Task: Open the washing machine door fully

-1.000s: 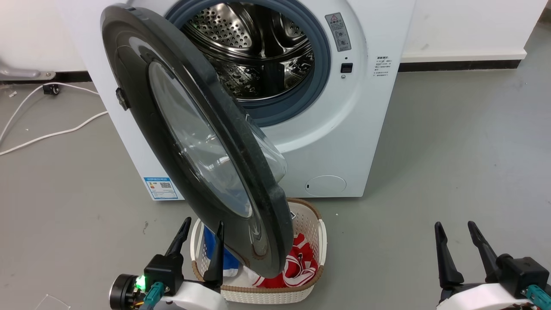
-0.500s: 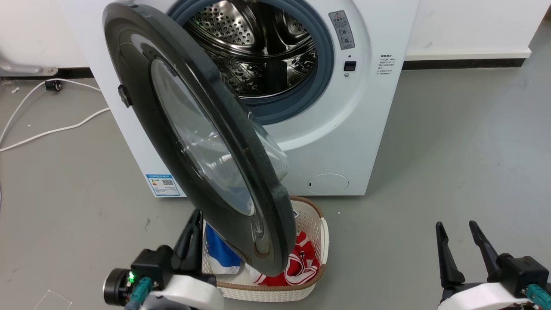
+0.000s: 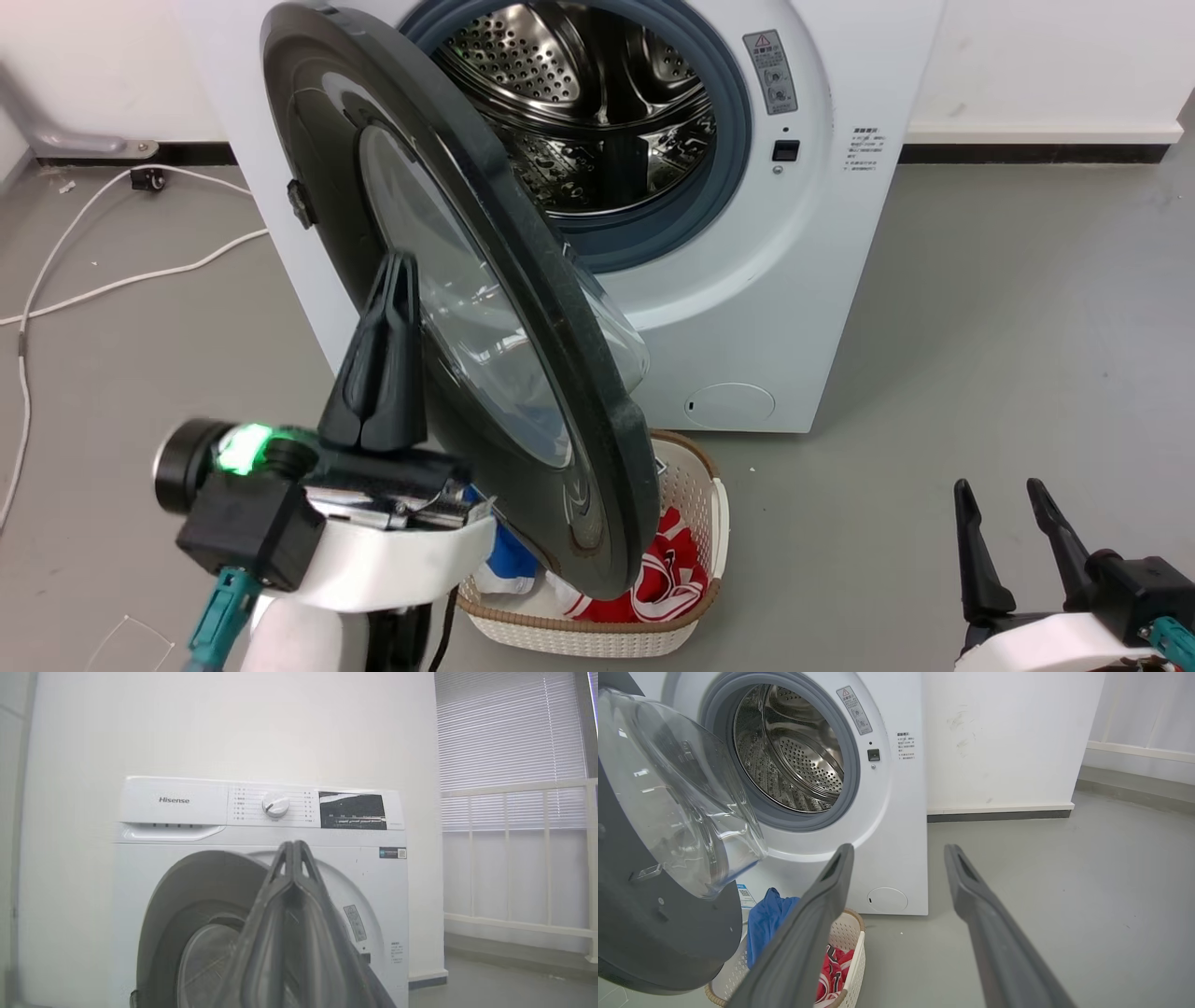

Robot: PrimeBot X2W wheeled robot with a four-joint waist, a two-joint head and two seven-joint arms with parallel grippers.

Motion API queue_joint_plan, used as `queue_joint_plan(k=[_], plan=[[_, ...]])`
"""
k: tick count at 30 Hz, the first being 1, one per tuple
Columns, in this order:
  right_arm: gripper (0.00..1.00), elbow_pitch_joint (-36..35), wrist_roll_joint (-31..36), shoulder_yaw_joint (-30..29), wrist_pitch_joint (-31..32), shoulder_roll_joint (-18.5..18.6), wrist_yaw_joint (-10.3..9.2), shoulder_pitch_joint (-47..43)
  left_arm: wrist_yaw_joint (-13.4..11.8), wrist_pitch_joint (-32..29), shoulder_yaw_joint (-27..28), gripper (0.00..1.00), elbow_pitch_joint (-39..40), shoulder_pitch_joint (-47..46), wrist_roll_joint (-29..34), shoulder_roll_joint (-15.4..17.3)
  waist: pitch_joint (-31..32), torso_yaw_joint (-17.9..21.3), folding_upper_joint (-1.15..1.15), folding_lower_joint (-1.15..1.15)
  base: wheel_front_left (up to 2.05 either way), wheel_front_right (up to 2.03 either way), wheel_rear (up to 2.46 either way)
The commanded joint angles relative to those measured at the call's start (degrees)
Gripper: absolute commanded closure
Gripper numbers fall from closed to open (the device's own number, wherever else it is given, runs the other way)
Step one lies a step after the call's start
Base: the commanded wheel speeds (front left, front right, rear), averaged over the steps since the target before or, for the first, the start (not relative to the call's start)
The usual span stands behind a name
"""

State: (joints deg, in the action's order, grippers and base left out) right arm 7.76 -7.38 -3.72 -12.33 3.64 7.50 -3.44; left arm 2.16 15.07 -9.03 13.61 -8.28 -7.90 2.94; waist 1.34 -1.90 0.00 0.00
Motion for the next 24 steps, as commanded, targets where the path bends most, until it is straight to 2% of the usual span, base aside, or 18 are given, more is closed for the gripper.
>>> queue_joint_plan(k=[1,5,9,13,18,24], plan=[[0.0,0.1,0.52,-0.18,-0.32,-0.18,-0.01,0.41,-0.45,0.14,-0.93,1.0,2.42,-1.59,0.29,-0.07,0.06,-0.14,0.0,0.0,0.0,0.0,0.0],[0.0,0.22,0.6,-0.43,-0.36,-0.34,-0.01,0.31,-1.15,0.13,-4.67,1.0,8.08,-4.31,0.8,-0.06,0.26,-0.31,0.0,0.0,0.0,0.0,0.0],[0.0,0.31,0.55,-0.48,-0.22,-0.48,-0.01,0.1,-0.22,0.13,-10.84,1.0,9.61,-5.82,0.6,-0.07,0.3,-0.21,0.0,0.0,0.0,0.0,0.0],[0.0,0.34,0.46,-0.52,-0.1,-0.6,-0.01,-0.23,1.37,-2.33,-19.13,1.0,7.58,-5.12,-1.66,-0.07,0.15,-0.09,0.0,0.0,0.0,0.0,0.0],[0.0,0.44,0.12,-0.06,0.09,-0.71,-0.01,-0.29,3.08,-8.16,-27.87,1.0,2.48,-2.72,-4.84,-0.05,-0.28,0.31,0.0,0.0,0.0,0.0,0.0],[0.0,0.59,0.06,-0.15,0.28,-0.78,-0.01,-0.21,3.7,-14.53,-32.93,1.0,-3.77,1.58,-8.13,0.84,-0.87,0.8,0.0,0.0,0.0,0.0,0.0]])
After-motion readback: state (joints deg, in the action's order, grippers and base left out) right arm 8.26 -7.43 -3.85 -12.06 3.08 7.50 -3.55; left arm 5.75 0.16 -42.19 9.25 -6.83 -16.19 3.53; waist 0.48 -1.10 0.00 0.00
